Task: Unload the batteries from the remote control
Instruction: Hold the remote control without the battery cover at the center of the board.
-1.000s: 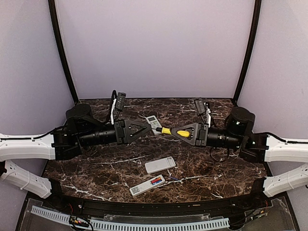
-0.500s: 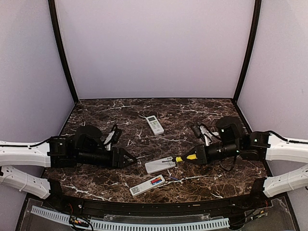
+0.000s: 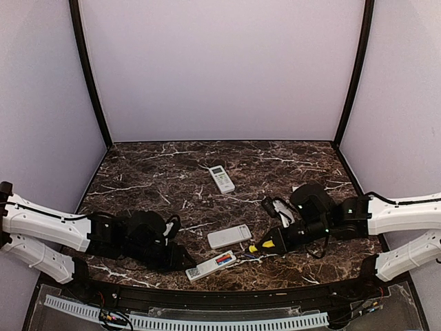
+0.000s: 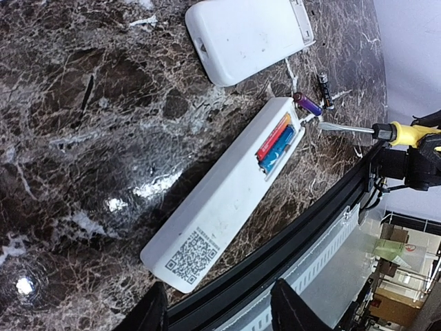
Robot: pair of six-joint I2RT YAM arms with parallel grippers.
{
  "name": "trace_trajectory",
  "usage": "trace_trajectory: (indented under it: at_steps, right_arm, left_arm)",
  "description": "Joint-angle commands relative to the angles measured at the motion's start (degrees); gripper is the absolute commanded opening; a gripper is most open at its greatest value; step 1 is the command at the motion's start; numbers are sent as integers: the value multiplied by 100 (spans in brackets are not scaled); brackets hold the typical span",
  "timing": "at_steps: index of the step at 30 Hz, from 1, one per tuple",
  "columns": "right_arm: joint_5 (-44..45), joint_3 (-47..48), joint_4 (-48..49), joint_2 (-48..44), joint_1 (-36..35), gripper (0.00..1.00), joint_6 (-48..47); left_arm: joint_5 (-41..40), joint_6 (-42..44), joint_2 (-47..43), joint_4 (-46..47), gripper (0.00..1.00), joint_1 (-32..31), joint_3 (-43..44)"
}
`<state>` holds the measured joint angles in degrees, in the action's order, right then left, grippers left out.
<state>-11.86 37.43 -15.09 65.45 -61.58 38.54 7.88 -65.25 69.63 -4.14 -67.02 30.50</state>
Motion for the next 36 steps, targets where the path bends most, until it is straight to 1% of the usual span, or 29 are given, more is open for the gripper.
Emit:
trace_trajectory:
  at_steps: [1, 7, 15, 21, 25, 29, 36]
  right_arm:
    - [338, 70, 131, 164, -62, 0, 147]
    - [226, 97, 375, 320, -78, 0, 178]
    - [227, 123, 510, 404, -76, 0, 191]
    - [257, 181, 571, 649, -89, 0, 225]
    - [315, 194, 515, 651, -94, 0, 223]
    - [301, 216, 463, 661, -104, 0, 226]
    - [112, 180, 485, 666, -132, 0, 283]
  left_arm:
    - [45, -227, 89, 290, 49, -21, -140]
    - [148, -395, 260, 396, 47, -21, -286]
    - [186, -372, 379, 373, 45, -21, -277]
    - [342, -312, 609, 624, 39, -22, -238]
    - [446, -289, 751, 659, 37, -21, -195]
    - [480, -299, 805, 605, 35, -21, -192]
    - [431, -239, 869, 376, 35, -21, -64]
